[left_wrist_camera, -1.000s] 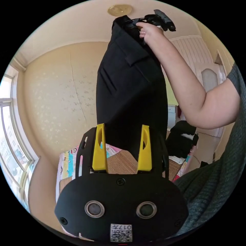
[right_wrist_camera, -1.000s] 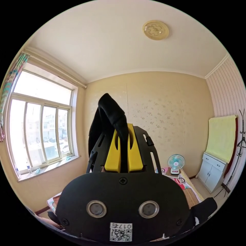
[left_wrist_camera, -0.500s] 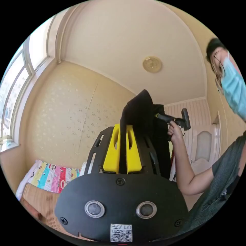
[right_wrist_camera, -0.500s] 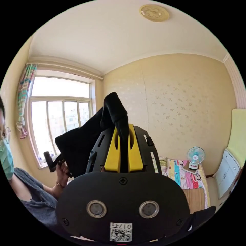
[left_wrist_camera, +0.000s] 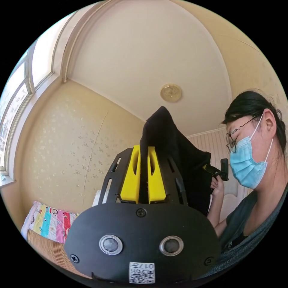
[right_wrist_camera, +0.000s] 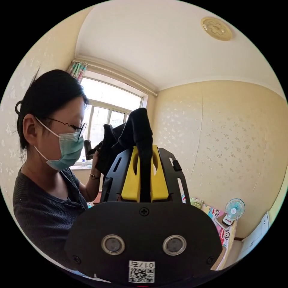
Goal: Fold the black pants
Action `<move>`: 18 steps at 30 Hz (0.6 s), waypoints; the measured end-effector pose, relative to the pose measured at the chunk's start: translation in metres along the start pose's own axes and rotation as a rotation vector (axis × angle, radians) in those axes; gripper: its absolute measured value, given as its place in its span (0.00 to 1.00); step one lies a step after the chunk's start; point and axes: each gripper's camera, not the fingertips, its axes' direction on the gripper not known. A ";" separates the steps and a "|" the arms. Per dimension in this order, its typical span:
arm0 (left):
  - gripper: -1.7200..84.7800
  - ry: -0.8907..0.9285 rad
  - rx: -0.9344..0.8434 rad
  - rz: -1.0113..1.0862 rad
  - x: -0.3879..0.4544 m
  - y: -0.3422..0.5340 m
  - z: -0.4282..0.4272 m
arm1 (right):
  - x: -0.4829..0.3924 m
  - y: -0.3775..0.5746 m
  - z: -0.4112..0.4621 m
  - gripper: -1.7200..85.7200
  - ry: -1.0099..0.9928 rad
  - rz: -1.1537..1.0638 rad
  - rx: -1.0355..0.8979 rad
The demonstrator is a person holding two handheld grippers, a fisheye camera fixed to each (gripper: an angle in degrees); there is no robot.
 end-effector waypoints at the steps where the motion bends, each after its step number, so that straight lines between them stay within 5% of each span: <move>1: 0.06 0.019 -0.007 -0.006 -0.006 -0.001 0.006 | 0.019 0.004 0.004 0.08 0.000 0.027 -0.013; 5: 0.05 0.108 -0.115 -0.078 -0.059 0.019 0.047 | 0.101 0.053 0.031 0.07 -0.029 0.241 -0.077; 9: 0.04 -0.040 -0.253 -0.173 -0.130 0.060 0.113 | 0.201 0.085 0.090 0.07 -0.038 0.387 -0.198; 14: 0.05 -0.060 -0.474 -0.404 -0.306 0.106 0.267 | 0.435 0.135 0.263 0.07 0.018 0.491 -0.389; 16: 0.06 -0.167 -0.589 -0.391 -0.381 0.134 0.337 | 0.497 0.164 0.320 0.08 0.207 0.506 -0.447; 18: 0.08 -0.221 -0.710 -0.616 -0.493 0.192 0.393 | 0.531 0.200 0.363 0.09 0.439 0.491 -0.549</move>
